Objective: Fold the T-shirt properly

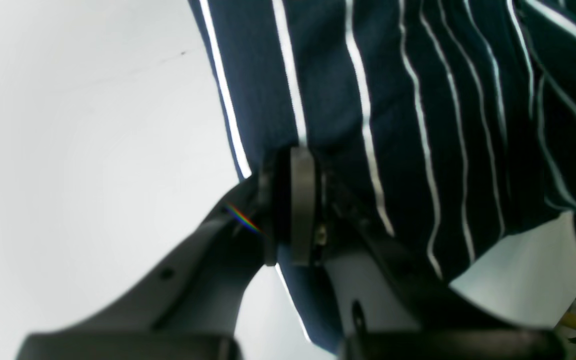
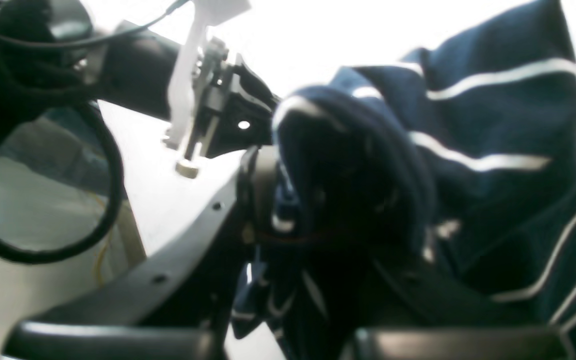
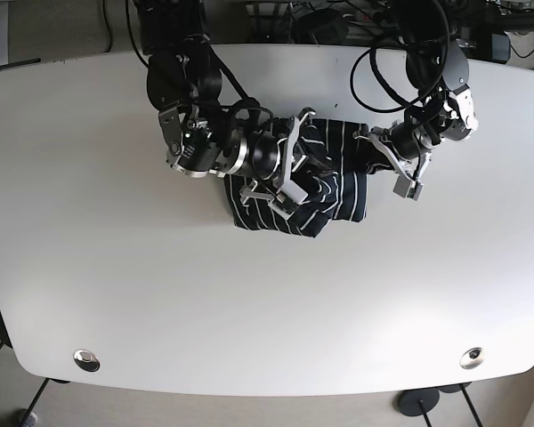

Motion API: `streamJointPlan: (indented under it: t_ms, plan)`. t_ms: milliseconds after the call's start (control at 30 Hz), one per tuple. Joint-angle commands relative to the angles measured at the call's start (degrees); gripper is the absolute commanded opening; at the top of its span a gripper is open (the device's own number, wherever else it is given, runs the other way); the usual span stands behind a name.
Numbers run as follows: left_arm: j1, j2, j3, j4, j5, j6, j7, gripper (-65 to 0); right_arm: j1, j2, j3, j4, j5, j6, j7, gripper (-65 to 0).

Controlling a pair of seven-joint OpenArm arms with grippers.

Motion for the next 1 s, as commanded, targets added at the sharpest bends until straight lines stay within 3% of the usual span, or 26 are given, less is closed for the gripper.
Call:
streamJointPlan:
  t_ms: [33, 167, 233, 467, 533, 633, 767, 933, 1000]
  plan:
    - [-0.6, -0.3, -0.3, 0.8, -0.6, -0.1, -0.2, -62.8, 1.9, -0.5, -0.1, -1.5, 1.0, 0.2, 1.3, -48.7]
    - [-0.7, -0.3, -0.3, 0.9, -0.7, -0.1, -0.2, -62.8, 1.9, -0.4, -0.2, -0.4, 0.8, 0.2, 1.3, -10.0]
    - [-0.7, -0.3, -0.4, 2.5, -0.7, -0.3, -0.2, -62.6, 1.5, 0.0, 0.0, 3.0, 1.2, 0.2, 1.3, -1.3]
    - [-0.5, -0.8, -10.8, 16.4, -0.8, -0.5, 0.0, -62.6, -3.5, 1.7, 3.7, 10.4, 1.2, 0.47, 1.1, -4.6]
    - [-0.2, -3.6, -15.6, 18.0, -0.8, -0.6, 0.1, -62.6, -5.1, 2.6, 5.0, 10.1, 1.2, 0.47, 1.1, -4.6]
    - [-0.1, -8.4, -19.9, 17.7, -0.7, -2.3, 3.3, -62.6, -7.0, 3.2, 3.4, 10.0, 0.9, 0.38, 1.0, -4.6]
    - [2.0, -10.5, -26.4, 17.7, -0.3, -2.3, 5.7, -62.6, -7.5, 2.8, -1.3, 7.0, 0.8, 0.29, 1.2, -5.7]
    - [5.7, -12.7, -28.3, 17.9, -0.4, -2.3, 5.6, -62.6, -1.8, -1.5, -6.2, -6.0, 0.9, 0.29, 5.6, -22.5]
    - [7.4, -12.7, -28.3, 18.1, -0.4, -2.3, 5.6, -62.6, 2.7, -3.5, -8.9, -13.0, 1.2, 0.29, 8.4, -25.7]
